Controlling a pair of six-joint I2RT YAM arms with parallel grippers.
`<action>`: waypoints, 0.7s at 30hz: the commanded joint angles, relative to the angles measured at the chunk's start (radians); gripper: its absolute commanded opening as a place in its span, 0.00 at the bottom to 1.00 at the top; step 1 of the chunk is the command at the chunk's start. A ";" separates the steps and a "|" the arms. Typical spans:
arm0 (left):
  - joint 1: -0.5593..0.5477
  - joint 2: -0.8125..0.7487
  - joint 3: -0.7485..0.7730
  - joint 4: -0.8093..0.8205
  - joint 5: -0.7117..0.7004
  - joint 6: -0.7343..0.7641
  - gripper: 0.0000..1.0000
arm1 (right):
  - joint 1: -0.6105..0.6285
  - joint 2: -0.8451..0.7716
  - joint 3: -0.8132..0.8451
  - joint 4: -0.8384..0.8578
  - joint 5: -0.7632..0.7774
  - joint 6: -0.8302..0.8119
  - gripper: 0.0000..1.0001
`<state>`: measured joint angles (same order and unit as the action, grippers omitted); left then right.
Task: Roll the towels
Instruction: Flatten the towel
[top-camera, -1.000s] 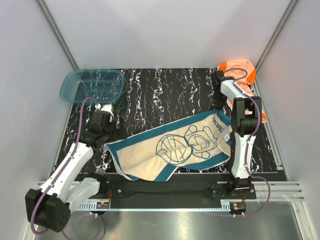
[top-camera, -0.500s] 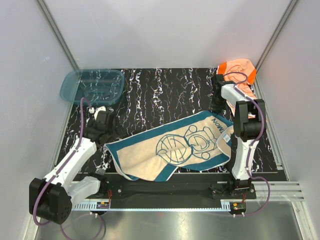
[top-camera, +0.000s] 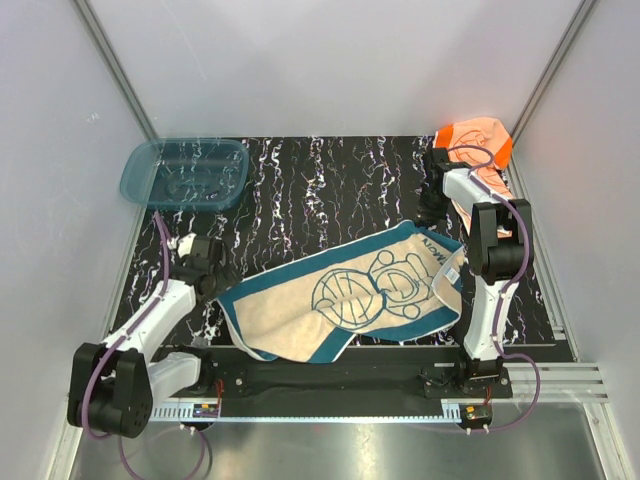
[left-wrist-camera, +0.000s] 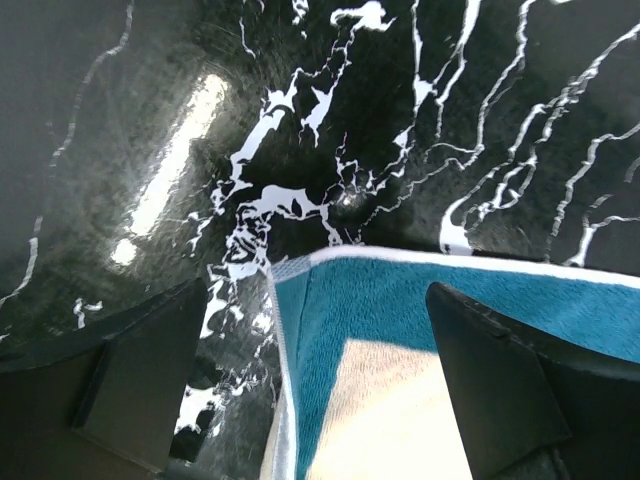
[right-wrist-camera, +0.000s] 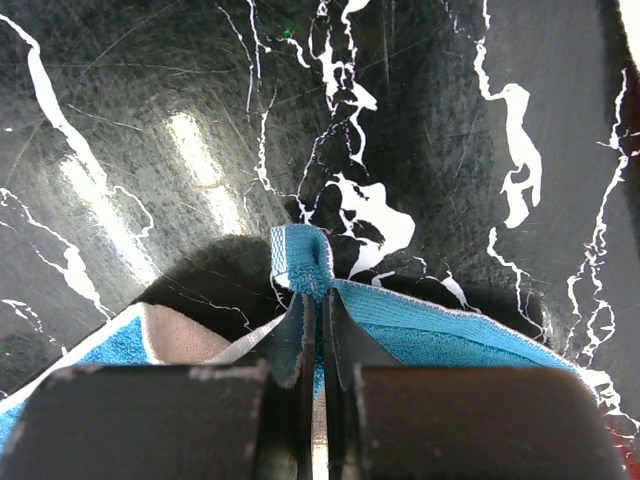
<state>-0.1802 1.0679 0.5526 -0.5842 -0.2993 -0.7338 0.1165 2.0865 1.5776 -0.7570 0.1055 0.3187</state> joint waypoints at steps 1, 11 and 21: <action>0.004 0.032 -0.020 0.118 -0.014 -0.030 0.95 | 0.000 -0.048 0.005 0.018 -0.033 0.008 0.00; 0.004 0.079 -0.033 0.250 0.000 -0.033 0.17 | 0.000 -0.051 0.001 0.010 -0.040 0.011 0.00; 0.004 -0.182 0.185 0.144 0.095 0.108 0.00 | -0.001 -0.319 0.015 -0.071 -0.056 0.034 0.00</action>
<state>-0.1802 0.9951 0.5713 -0.4500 -0.2611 -0.7132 0.1165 1.9614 1.5703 -0.7952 0.0589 0.3370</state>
